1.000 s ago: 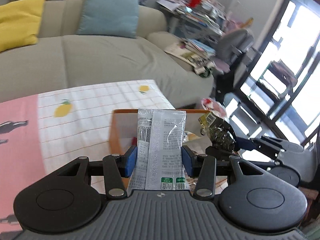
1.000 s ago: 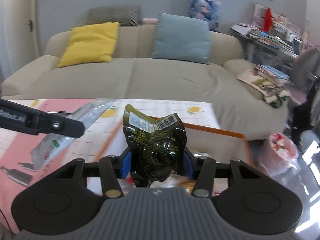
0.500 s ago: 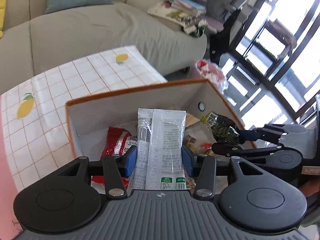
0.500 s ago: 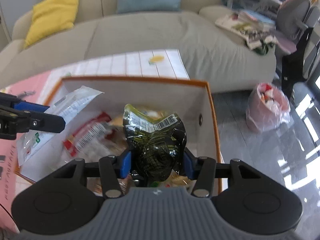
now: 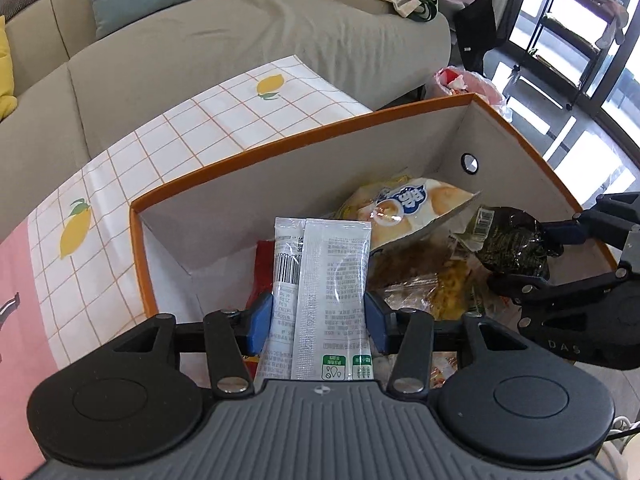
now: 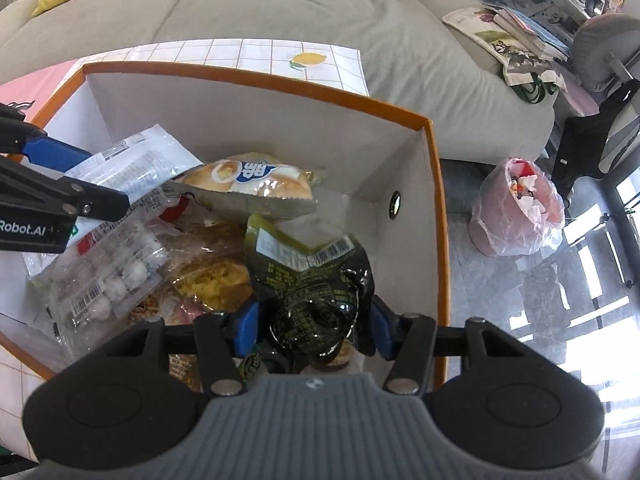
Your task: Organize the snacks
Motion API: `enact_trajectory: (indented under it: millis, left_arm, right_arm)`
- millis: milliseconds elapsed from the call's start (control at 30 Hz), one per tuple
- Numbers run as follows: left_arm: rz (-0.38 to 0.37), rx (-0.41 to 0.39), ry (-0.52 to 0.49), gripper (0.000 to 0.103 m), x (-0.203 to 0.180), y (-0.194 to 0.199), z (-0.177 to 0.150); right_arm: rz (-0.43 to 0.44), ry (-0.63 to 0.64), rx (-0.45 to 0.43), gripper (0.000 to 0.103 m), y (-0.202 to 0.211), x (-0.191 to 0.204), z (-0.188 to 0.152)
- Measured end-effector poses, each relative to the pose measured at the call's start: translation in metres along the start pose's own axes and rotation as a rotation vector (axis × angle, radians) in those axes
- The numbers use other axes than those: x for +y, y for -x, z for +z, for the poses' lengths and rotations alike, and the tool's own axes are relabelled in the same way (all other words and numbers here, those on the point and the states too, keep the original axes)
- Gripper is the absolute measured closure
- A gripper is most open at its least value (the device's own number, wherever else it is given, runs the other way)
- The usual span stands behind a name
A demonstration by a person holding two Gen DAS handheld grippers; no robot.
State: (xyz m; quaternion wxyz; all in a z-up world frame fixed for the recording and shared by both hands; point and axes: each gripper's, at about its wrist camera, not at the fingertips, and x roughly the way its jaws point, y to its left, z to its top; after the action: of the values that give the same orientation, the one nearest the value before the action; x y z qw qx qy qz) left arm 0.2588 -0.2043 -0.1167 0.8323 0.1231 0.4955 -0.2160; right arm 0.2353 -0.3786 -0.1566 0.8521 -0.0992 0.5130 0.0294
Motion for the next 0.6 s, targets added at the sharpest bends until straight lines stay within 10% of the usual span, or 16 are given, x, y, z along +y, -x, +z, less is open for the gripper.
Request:
enact_trajectory:
  millis: [600]
  left_arm:
    - [0.082, -0.108, -0.052, 0.027, -0.007, 0.078, -0.008]
  right_arm:
    - [-0.035, -0.04, -0.122, 0.008, 0.08, 0.008, 0.008]
